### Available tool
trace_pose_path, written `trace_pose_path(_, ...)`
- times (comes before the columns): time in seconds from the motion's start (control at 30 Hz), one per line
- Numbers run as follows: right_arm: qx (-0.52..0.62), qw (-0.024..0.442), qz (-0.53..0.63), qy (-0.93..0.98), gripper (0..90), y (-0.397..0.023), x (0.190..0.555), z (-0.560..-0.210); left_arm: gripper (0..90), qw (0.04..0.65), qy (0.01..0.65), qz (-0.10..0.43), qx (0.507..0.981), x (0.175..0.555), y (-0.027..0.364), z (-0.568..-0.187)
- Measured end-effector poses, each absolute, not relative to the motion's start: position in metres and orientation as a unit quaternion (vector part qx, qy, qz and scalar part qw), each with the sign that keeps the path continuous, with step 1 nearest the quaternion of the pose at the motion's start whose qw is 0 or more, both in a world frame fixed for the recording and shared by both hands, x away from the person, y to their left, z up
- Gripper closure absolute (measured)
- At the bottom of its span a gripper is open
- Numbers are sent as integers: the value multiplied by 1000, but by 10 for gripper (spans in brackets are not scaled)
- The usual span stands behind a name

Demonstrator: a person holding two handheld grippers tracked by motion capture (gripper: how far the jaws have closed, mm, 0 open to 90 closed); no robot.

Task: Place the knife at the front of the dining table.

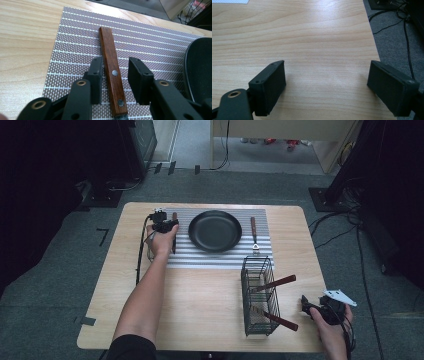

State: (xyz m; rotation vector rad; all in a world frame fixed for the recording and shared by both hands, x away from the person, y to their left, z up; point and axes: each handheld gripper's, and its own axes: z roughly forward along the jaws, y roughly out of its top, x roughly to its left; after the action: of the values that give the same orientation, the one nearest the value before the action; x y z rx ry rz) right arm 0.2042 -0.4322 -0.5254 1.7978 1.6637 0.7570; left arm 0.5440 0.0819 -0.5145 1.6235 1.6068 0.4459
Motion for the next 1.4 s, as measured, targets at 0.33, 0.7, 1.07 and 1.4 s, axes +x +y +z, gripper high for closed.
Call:
trace_pose_path(0.33, 672, 285, 283, 622, 146, -432, 204, -525, 716, 395, 620, 184, 653, 543, 80, -516)
trace_pose_path(0.7, 672, 285, 283, 622, 146, -432, 204, -525, 484, 389, 594, 217, 670, 541, 79, -514)
trace_pose_path(1.07, 671, 285, 283, 623, 146, -432, 204, -525, 200, 380, 572, 223, 692, 524, 81, -482)
trace_pose_path(1.4, 671, 285, 283, 623, 146, -432, 204, -525, 139, 387, 548, 233, 704, 481, 93, -463)
